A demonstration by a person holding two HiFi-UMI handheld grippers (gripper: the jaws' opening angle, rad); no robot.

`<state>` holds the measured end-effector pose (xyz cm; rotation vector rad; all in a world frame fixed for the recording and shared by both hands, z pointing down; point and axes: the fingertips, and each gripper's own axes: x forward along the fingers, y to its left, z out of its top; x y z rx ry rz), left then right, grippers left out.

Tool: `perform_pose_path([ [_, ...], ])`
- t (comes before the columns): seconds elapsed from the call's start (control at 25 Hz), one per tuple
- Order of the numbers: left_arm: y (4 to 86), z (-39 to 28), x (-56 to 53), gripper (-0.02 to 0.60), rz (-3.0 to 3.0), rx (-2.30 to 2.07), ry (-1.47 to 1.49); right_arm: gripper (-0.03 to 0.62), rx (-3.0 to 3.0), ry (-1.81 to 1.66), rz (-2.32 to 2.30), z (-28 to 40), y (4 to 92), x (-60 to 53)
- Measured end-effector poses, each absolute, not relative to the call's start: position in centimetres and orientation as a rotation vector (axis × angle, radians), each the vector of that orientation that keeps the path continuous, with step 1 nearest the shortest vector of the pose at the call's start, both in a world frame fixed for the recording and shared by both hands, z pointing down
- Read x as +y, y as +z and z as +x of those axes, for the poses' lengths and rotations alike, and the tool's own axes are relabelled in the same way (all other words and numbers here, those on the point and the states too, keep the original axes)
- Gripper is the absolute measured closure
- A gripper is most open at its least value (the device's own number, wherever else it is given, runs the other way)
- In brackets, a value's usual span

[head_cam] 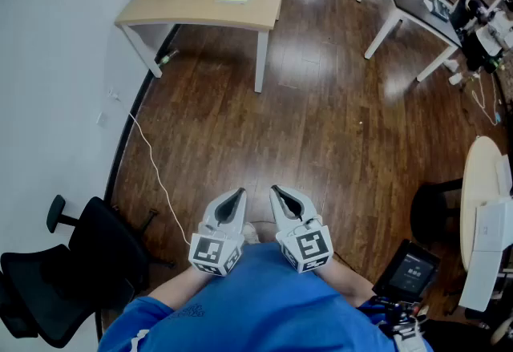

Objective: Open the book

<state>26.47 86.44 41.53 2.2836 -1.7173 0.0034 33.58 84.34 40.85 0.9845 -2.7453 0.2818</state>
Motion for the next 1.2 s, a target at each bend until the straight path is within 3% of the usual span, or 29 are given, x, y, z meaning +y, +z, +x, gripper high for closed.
perform_pose_path([
  [0.6,41.6,21.6,83.8,0.575,2.239,-1.769,0.007,0.591,-2.767,0.278,0.94,28.9,41.3,81.1],
  [1.2,39.9,19.3,68.9,0.575,2.183,-1.865,0.023,0.591,-2.832,0.299,0.875,26.7,40.0,65.7],
])
